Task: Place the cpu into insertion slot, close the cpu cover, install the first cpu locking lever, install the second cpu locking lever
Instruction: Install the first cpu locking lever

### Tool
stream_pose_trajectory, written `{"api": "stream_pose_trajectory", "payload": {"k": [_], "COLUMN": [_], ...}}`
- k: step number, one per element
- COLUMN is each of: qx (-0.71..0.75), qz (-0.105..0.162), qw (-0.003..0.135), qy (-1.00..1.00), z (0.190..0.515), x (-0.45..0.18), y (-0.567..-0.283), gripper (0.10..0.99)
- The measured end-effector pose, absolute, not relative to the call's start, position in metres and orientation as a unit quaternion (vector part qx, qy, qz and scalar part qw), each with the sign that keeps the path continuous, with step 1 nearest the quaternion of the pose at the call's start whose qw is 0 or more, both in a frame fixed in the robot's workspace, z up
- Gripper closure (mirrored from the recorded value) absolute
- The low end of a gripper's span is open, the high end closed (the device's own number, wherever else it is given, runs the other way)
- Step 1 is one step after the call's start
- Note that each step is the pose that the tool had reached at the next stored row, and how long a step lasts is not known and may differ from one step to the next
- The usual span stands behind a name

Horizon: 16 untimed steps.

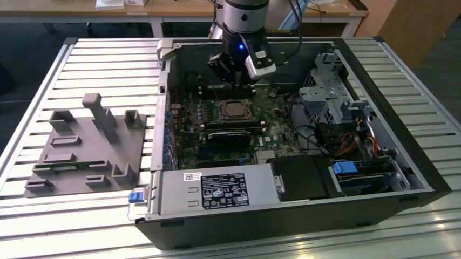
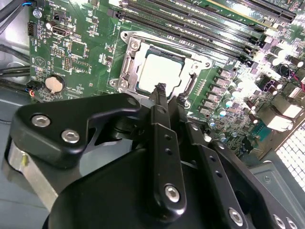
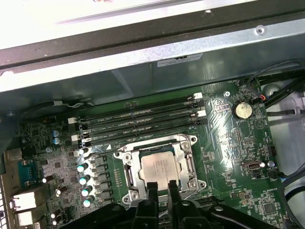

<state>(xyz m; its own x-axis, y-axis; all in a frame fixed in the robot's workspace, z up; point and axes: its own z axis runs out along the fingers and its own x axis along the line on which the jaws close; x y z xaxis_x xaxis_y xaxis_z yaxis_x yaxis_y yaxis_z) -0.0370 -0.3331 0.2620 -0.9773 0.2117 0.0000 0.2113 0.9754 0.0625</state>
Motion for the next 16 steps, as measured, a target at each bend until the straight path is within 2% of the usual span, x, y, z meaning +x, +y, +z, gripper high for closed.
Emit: {"api": "stream_pose_trajectory", "payload": {"k": [5,6,11,16], "qx": [0.106,0.106,0.106,0.106], "qz": [0.031,0.031,0.031,0.031], "qw": [0.003,0.003,0.004,0.004], "qy": [0.994,0.994,0.994,0.994], "z": [0.2620,0.2620,0.2620,0.2620], "x": [-0.0371,-0.0371,-0.0371,-0.0371], "y": [-0.3331,-0.3331,-0.3331,-0.3331], "gripper": [0.875,0.941,0.980,0.980]}}
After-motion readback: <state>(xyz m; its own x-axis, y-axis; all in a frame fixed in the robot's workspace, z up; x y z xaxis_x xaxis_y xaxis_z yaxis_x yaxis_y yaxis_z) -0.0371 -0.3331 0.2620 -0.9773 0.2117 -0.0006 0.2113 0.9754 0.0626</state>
